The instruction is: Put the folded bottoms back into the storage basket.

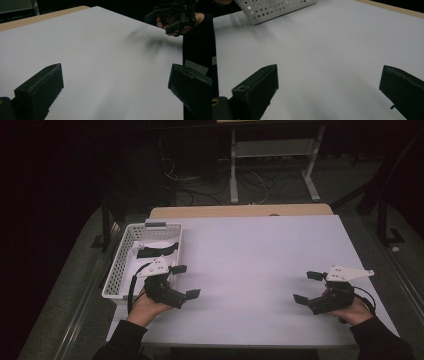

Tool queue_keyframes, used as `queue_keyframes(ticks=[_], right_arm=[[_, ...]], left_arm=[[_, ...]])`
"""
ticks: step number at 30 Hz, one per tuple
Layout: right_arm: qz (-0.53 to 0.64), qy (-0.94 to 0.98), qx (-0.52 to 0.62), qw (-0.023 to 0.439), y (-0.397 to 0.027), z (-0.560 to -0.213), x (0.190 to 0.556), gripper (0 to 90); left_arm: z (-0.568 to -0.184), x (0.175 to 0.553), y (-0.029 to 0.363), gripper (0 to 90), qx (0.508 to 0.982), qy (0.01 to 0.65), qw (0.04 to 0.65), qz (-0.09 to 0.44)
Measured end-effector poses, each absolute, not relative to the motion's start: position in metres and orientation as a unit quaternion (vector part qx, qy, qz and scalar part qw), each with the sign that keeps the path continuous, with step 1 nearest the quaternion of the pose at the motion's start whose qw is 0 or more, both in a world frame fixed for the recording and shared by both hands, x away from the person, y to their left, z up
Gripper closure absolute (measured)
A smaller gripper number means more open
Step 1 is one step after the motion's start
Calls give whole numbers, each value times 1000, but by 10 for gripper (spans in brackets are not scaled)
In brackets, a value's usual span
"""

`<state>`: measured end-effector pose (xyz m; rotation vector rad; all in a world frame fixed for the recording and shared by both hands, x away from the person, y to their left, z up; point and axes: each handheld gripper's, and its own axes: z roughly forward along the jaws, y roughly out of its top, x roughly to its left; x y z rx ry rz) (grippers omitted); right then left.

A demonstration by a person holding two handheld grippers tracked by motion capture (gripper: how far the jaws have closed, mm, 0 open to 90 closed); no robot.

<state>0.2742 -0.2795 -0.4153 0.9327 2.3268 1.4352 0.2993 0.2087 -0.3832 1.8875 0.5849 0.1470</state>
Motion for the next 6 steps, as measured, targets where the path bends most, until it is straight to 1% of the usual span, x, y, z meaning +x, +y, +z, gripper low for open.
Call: queue_keyframes(ticks=[6], right_arm=[[493,800,318,124,-280,-416,274,23]], left_arm=[[-384,300,208,0,798,246,547,60]])
